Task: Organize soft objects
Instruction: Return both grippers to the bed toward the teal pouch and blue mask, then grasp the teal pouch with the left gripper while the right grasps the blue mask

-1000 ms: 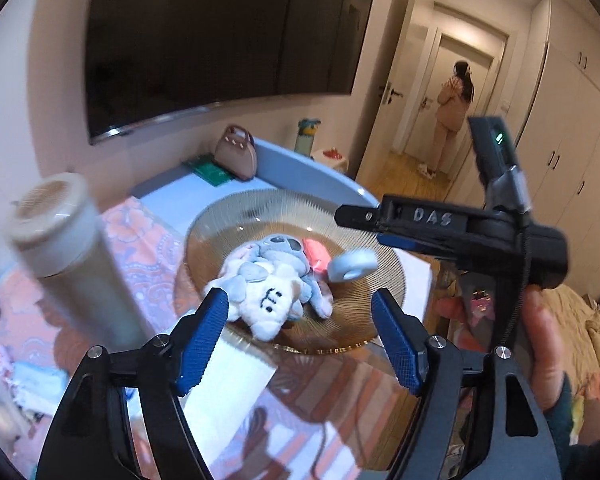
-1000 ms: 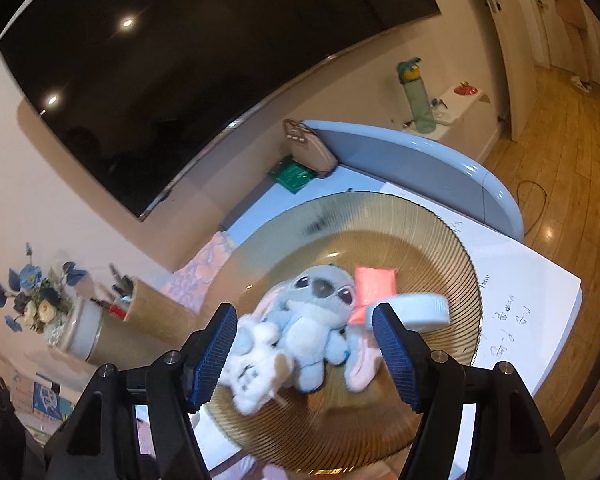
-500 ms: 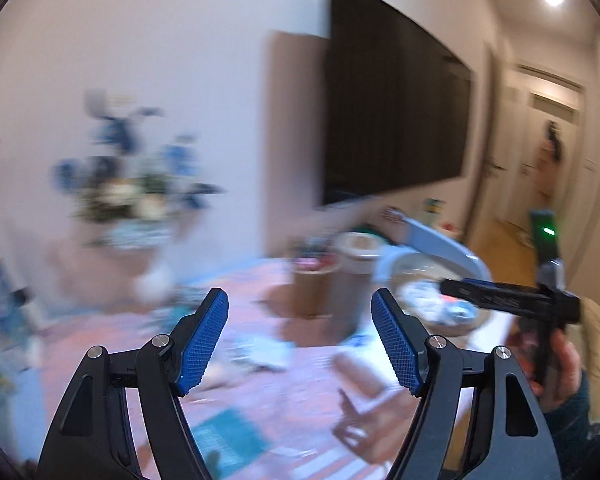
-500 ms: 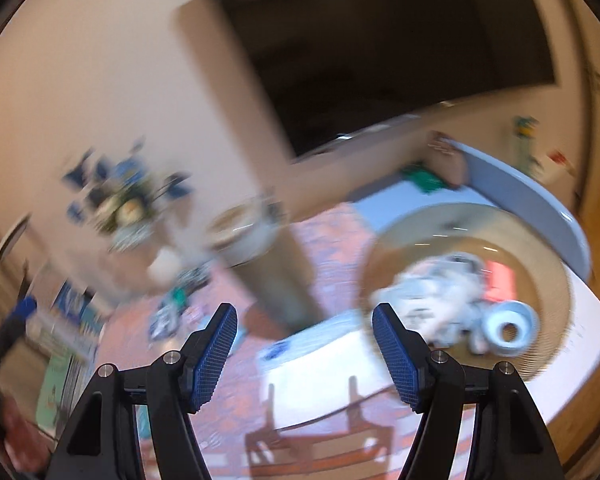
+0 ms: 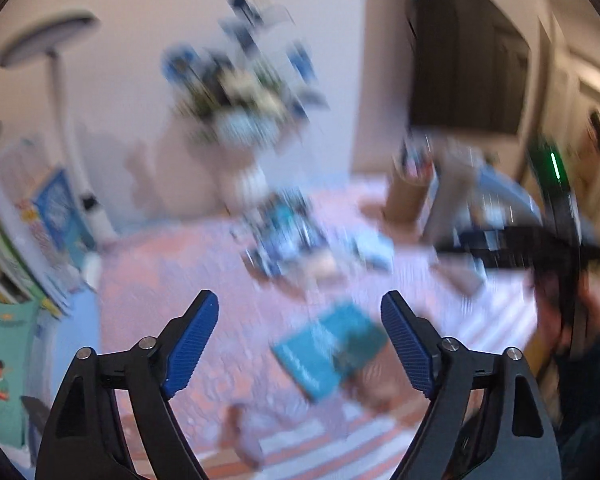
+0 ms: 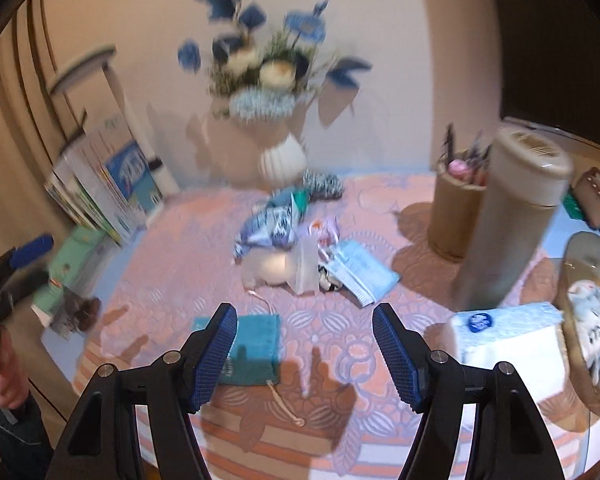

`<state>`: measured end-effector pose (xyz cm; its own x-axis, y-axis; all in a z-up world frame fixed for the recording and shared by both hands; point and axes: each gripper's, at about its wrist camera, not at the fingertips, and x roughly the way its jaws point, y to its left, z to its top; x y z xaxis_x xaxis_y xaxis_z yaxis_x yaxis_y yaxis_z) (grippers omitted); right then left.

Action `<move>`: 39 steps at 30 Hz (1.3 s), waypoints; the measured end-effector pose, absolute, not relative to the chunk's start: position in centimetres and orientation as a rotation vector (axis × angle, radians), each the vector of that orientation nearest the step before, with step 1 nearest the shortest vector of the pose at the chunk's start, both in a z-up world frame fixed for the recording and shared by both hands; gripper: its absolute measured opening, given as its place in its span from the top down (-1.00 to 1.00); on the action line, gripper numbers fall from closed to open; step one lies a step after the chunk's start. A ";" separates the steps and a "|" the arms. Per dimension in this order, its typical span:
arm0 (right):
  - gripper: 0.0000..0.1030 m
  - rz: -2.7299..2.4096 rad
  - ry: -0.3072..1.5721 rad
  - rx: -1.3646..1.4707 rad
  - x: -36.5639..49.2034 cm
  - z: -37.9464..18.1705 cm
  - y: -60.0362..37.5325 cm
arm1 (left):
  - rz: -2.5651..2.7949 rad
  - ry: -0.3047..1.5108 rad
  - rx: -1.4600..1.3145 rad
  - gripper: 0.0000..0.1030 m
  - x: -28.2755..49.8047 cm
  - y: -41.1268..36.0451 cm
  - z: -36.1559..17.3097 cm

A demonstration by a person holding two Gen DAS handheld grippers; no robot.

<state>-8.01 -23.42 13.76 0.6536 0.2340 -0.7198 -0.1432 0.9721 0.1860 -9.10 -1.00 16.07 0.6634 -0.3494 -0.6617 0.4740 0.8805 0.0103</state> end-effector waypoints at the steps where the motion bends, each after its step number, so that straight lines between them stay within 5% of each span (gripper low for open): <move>1: -0.33 0.200 0.856 0.092 -7.2 12.9 -23.2 | -0.489 0.748 0.220 -0.62 -8.7 -1.6 14.2; 10: -0.33 0.108 1.061 -0.003 -0.1 5.2 -23.3 | -0.560 0.913 0.436 -0.62 -8.2 -7.3 3.8; 26: -0.33 0.041 1.060 0.123 7.5 2.0 -26.4 | -0.559 0.999 0.316 -0.65 -0.7 -6.5 1.5; 29: -0.03 0.026 1.047 0.087 7.4 2.0 -26.2 | -0.566 1.006 0.267 -0.60 0.0 -6.1 1.4; 31: 0.30 0.024 1.041 0.068 6.9 2.1 -25.8 | -0.563 0.993 0.261 -0.29 -0.2 -6.1 1.5; 34: 0.43 0.032 1.030 0.103 5.8 2.5 -25.9 | -0.586 0.978 0.249 0.41 -0.7 -6.0 2.0; 37: 0.43 -0.005 1.042 0.136 4.4 2.8 -26.3 | -0.591 0.985 0.209 0.72 -0.8 -5.6 2.2; 39: 0.43 -0.008 1.042 0.161 3.0 3.4 -26.8 | -0.576 0.983 0.192 0.76 -1.3 -5.4 2.4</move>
